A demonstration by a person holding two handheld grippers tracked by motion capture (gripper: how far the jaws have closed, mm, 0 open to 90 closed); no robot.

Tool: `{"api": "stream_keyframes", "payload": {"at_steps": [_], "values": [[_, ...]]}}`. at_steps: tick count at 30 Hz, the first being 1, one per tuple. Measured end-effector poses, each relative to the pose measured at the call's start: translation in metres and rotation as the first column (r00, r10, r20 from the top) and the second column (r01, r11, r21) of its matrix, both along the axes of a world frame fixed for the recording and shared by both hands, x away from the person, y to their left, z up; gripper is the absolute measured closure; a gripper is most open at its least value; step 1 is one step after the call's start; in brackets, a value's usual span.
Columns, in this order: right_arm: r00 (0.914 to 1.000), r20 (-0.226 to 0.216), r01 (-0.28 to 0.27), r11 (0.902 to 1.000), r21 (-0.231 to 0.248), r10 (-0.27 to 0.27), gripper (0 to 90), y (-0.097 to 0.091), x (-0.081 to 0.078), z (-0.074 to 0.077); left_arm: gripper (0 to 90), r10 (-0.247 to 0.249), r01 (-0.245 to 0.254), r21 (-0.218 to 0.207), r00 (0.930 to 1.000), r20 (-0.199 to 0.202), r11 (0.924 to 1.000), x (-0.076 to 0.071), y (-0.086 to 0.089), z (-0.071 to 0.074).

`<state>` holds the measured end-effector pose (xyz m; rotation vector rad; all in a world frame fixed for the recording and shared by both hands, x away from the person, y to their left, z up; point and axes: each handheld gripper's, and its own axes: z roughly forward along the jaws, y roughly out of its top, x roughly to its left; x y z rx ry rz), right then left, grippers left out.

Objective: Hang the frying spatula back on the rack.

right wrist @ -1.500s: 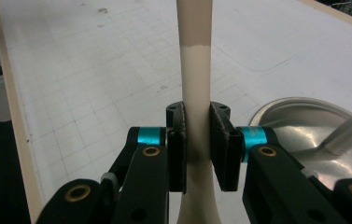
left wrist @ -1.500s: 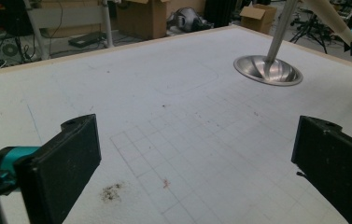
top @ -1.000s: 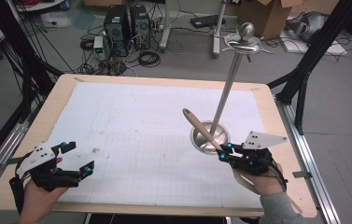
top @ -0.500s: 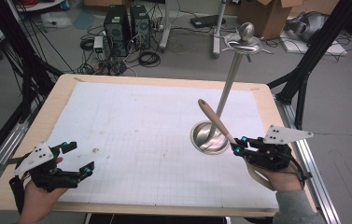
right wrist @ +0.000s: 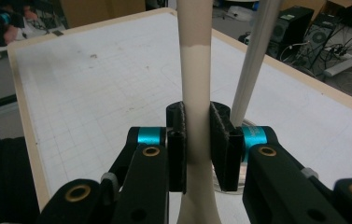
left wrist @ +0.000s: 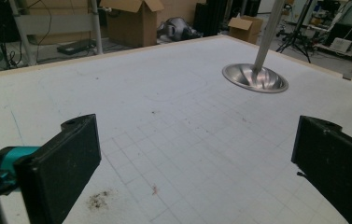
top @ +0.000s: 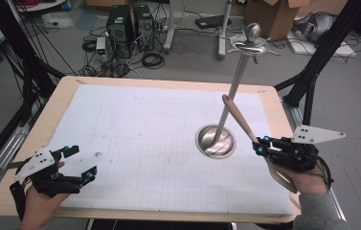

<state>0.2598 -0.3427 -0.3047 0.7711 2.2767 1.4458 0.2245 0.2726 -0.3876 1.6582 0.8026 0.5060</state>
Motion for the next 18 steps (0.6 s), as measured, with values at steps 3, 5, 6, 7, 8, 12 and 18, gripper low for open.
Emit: {"api": "stream_keyframes", "payload": {"at_steps": [3,5,6,7,8,12,18], "values": [[0.9999,0.012,-0.008,0.9996,0.027,0.008,78.0,-0.008,-0.001,0.004,1.8,0.000,0.000,-0.003,1.0000,-0.001,1.0000,0.000,0.000,0.000],[0.9999,0.010,-0.009,0.9993,0.038,0.009,78.0,-0.011,-0.001,0.006,1.8,0.000,0.000,-0.003,1.0000,-0.001,1.0000,0.000,0.000,0.000],[0.9999,0.011,-0.013,0.9992,0.039,0.013,78.0,-0.013,-0.001,0.007,1.8,-0.001,0.001,0.000,1.0000,-0.003,1.0000,0.000,0.000,0.000],[0.9996,0.015,-0.023,0.9989,0.041,0.022,78.0,-0.015,-0.001,0.009,1.8,0.001,-0.001,0.000,1.0000,-0.004,1.0000,0.000,0.000,0.000],[0.9995,0.015,-0.028,0.9988,0.040,0.028,78.0,-0.016,0.000,0.010,1.8,0.001,-0.001,-0.002,1.0000,-0.004,1.0000,0.000,0.000,0.000],[0.9992,0.003,-0.040,0.9981,0.046,0.040,78.0,-0.021,0.002,0.015,1.8,0.015,-0.015,0.007,0.9999,-0.002,0.9999,0.000,0.000,0.000],[0.9984,0.016,-0.056,0.9968,0.057,0.055,78.1,-0.026,0.003,0.018,1.8,0.016,-0.016,0.010,0.9999,-0.005,0.9998,0.000,0.001,0.000]]}}
